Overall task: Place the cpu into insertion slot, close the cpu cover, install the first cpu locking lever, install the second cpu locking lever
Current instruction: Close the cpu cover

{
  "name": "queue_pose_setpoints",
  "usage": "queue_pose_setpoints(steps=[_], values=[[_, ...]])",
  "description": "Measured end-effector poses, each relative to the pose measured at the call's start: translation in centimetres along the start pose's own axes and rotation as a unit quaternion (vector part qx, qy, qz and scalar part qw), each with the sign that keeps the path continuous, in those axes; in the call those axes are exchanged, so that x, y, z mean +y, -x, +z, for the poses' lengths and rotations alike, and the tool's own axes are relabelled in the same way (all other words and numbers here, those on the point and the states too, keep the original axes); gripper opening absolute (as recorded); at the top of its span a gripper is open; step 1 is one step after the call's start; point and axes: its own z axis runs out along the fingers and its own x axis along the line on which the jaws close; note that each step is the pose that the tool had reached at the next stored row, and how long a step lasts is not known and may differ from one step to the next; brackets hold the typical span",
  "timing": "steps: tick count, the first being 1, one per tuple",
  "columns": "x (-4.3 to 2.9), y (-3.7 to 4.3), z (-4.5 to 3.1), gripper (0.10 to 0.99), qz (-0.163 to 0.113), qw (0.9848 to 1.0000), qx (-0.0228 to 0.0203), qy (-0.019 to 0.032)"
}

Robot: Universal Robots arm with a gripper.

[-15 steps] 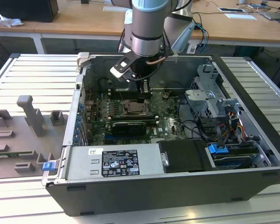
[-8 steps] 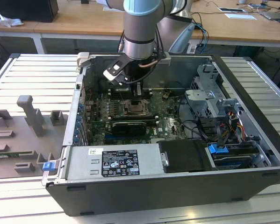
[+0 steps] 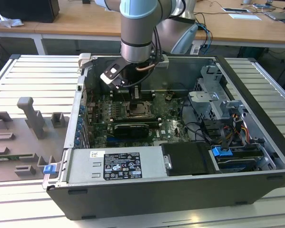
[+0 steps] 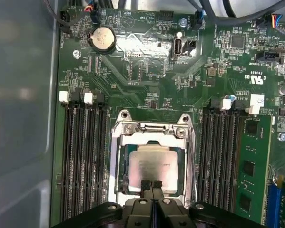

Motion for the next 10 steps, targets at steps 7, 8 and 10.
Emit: queue_pose_setpoints(steps=[7,8,10], values=[[0.05,0.00,0.53,0.106,0.000,1.0000,-0.0001,-0.0001],[0.11,0.00,0.54,0.106,0.000,1.0000,0.0000,-0.0001],[0.28,0.01,0.55,0.106,0.000,1.0000,0.0000,0.0001]])
